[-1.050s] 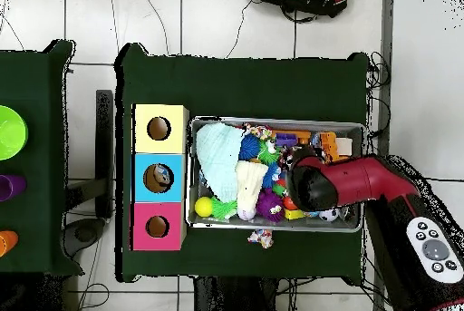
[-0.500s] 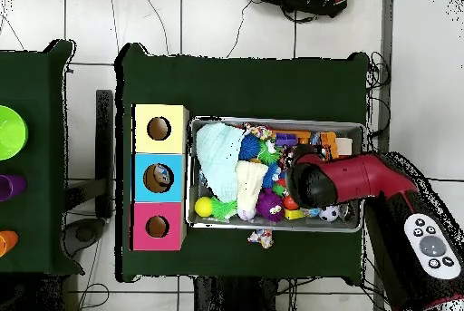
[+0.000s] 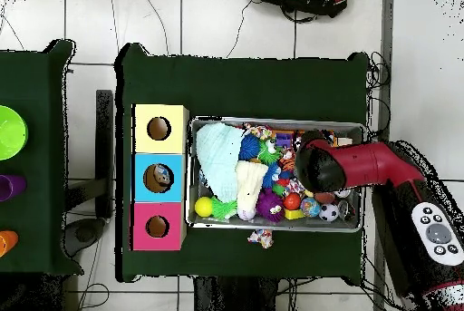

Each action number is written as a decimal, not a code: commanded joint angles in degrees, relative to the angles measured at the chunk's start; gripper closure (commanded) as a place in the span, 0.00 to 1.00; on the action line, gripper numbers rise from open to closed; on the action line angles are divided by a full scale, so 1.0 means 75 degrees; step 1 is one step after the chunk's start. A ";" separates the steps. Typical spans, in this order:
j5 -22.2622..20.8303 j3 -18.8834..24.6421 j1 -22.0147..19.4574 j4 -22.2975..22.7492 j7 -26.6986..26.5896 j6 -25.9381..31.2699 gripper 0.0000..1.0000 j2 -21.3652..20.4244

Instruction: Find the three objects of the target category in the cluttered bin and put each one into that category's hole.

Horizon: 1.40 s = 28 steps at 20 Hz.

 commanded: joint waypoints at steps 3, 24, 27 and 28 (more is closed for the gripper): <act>0.0086 0.1174 -0.0772 -0.0931 -0.2616 0.0544 0.00 0.1079; -0.0338 0.1598 -0.1886 0.0461 -0.3605 0.0272 0.00 0.1393; -0.0189 0.1500 -0.1891 0.0802 -0.3516 0.0550 0.00 0.0947; -0.0149 0.1484 -0.1888 0.0908 -0.3479 0.0604 0.00 0.0813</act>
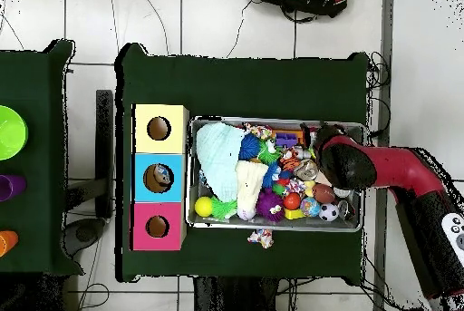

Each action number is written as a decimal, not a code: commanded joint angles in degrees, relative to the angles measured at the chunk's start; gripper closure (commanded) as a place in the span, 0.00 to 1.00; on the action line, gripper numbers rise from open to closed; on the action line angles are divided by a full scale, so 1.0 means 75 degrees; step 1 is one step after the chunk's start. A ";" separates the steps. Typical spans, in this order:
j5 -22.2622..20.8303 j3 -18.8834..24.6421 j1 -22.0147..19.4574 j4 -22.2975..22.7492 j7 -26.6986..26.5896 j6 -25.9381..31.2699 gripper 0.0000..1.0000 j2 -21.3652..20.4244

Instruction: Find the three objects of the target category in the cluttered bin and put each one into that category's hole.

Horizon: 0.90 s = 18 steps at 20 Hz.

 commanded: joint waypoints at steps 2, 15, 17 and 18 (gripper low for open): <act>-0.0462 -0.0142 -0.0157 0.1045 -0.1956 0.0558 0.00 -0.0143; -0.1163 -0.0248 -0.0125 0.0801 -0.1775 -0.0057 0.00 0.0444; -0.1302 -0.0292 -0.0098 0.0801 -0.1631 -0.0182 0.00 0.0459; -0.1407 -0.0331 -0.0054 0.0775 -0.1509 -0.0296 0.00 0.0466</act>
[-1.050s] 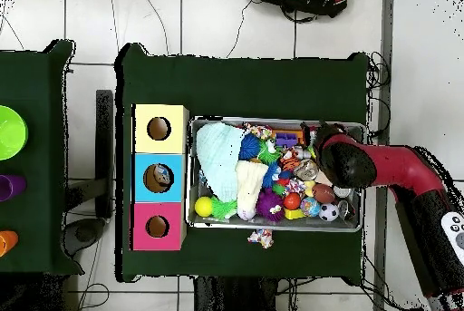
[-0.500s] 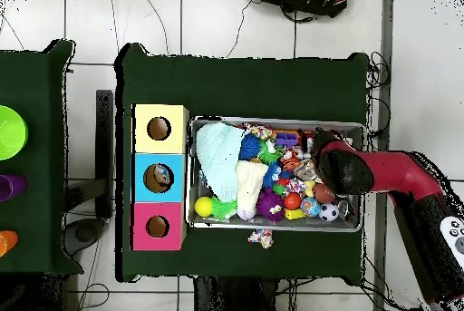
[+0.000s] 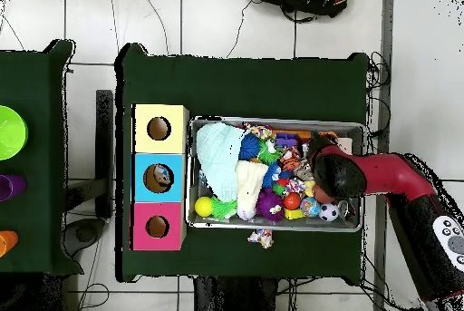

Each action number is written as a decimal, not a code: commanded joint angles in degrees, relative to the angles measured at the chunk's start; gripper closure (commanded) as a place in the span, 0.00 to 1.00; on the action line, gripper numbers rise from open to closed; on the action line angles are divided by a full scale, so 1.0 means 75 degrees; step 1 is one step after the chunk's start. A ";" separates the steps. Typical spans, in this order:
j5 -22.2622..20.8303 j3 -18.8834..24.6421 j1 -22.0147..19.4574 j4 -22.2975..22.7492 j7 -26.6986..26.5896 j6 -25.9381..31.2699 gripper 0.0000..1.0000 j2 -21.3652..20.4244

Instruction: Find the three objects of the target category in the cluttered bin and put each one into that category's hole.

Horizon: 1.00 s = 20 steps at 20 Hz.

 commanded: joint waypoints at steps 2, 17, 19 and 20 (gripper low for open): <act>-0.0973 -0.0361 0.0026 0.0260 -0.1438 -0.0360 0.00 0.0499; -0.1107 -0.0195 -0.0399 0.0368 -0.2000 -0.0089 0.00 0.0290; -0.1003 -0.0129 -0.0458 0.0433 -0.2076 0.0042 0.00 -0.0004; -0.0897 -0.0048 -0.0510 0.0431 -0.2216 0.0184 0.00 -0.0159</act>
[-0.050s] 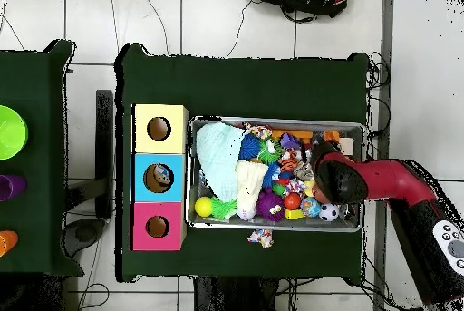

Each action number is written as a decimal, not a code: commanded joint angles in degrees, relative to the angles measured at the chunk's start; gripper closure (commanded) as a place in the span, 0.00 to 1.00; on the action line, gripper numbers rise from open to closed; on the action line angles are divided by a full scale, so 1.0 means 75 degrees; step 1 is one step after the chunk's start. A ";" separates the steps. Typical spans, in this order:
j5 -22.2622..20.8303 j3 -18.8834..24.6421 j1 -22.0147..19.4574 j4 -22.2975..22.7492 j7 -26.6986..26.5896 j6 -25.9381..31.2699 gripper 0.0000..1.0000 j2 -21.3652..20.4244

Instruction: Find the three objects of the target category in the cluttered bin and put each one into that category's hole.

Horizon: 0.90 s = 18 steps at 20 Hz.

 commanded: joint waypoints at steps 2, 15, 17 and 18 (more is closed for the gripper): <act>-0.0147 0.0125 -0.0361 0.0299 -0.2523 0.0666 0.00 -0.0569; 0.0006 0.0359 -0.0436 -0.0289 -0.2893 0.0892 0.00 -0.0135; -0.0064 0.0339 -0.0433 -0.0343 -0.2859 0.0820 0.00 -0.0030; -0.0118 0.0299 -0.0403 -0.0345 -0.2769 0.0754 0.00 0.0022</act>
